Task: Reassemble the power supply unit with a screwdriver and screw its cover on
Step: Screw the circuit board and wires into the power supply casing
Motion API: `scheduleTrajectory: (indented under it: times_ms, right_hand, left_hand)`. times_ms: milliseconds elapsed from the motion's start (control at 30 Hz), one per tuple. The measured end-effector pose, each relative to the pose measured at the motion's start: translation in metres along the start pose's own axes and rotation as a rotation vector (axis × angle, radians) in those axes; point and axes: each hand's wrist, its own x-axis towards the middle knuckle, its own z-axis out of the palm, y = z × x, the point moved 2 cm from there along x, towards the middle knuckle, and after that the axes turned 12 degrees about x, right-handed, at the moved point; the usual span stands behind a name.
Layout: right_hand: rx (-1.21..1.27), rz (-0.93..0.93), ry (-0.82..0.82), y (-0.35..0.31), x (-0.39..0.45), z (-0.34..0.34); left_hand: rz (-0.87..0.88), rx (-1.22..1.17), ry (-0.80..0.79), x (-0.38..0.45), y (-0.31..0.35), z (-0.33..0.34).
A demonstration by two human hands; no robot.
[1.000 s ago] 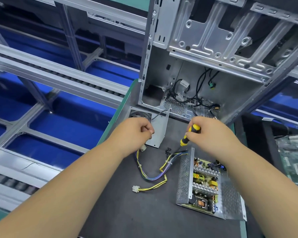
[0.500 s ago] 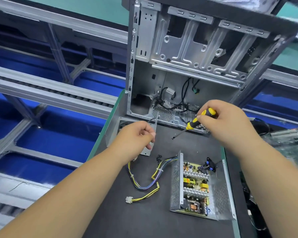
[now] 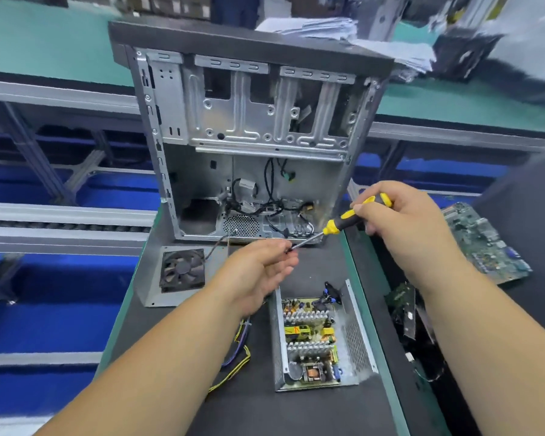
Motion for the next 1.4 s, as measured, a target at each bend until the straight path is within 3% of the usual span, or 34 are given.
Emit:
scheduleTrajectory:
  times_ms: [433,967,1267,1400]
  right_hand:
    - [0.265,0.078,0.024,0.035,-0.038,-0.050]
    - [0.371,0.046,-0.052,0.063,-0.061,-0.142]
    - [0.330,0.051,-0.142,0.079,-0.069,-0.163]
    - [0.326,0.063,-0.151,0.083,-0.070,-0.165]
  left_hand:
    - [0.084,0.009,0.255,-0.022,-0.031,0.049]
    - [0.142,-0.093,0.312,-0.045,-0.070,0.145]
    - [0.219,0.043,0.411,-0.052,-0.087,0.164]
    - [0.259,-0.009,0.429,-0.057,-0.089,0.166]
